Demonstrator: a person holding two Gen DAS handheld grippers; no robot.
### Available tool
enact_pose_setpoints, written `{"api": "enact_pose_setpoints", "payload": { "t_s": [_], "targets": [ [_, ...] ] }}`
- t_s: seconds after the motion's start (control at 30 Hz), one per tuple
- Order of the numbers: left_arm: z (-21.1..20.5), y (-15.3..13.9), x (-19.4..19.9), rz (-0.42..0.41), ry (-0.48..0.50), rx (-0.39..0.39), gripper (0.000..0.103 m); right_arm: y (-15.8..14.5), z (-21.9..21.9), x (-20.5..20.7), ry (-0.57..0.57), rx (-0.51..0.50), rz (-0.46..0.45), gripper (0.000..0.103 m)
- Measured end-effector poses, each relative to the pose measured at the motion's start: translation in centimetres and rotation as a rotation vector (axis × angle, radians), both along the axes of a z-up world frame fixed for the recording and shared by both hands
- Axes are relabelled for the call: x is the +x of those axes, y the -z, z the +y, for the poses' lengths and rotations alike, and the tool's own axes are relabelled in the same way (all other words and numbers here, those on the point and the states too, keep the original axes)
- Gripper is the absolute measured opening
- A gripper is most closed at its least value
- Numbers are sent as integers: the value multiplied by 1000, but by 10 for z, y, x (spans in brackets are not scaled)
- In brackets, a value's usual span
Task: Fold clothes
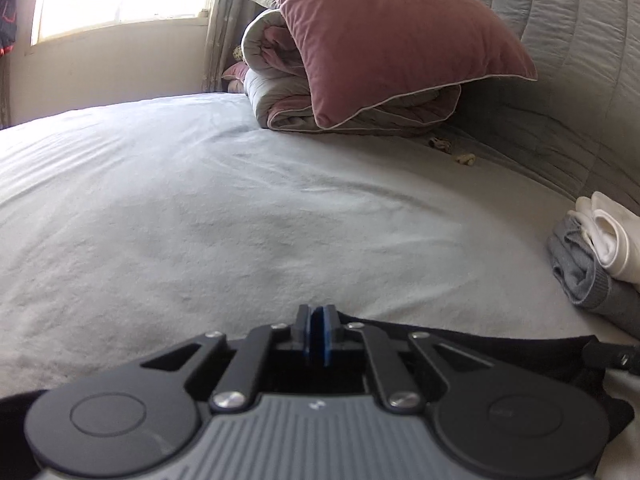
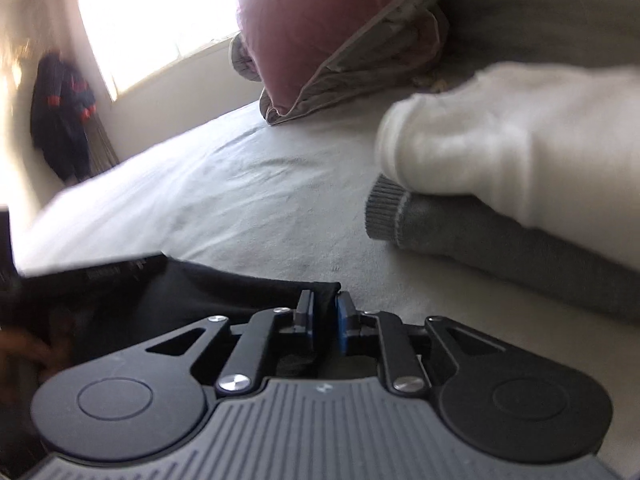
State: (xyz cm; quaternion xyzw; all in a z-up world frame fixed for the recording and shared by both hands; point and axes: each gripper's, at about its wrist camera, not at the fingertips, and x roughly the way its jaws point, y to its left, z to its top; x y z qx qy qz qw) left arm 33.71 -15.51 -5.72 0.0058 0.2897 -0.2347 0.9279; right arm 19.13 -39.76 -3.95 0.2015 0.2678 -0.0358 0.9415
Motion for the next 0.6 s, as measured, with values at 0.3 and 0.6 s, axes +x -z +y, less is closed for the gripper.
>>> {"api": "enact_pose_setpoints", "payload": {
  "t_s": [0.3, 0.6],
  "targets": [
    [-11, -26, -24, -23, 106, -11, 32, -11, -26, -22, -214, 191, 27, 23],
    [-67, -27, -23, -15, 400, 204, 43, -5, -13, -26, -297, 74, 99, 33]
  ]
}}
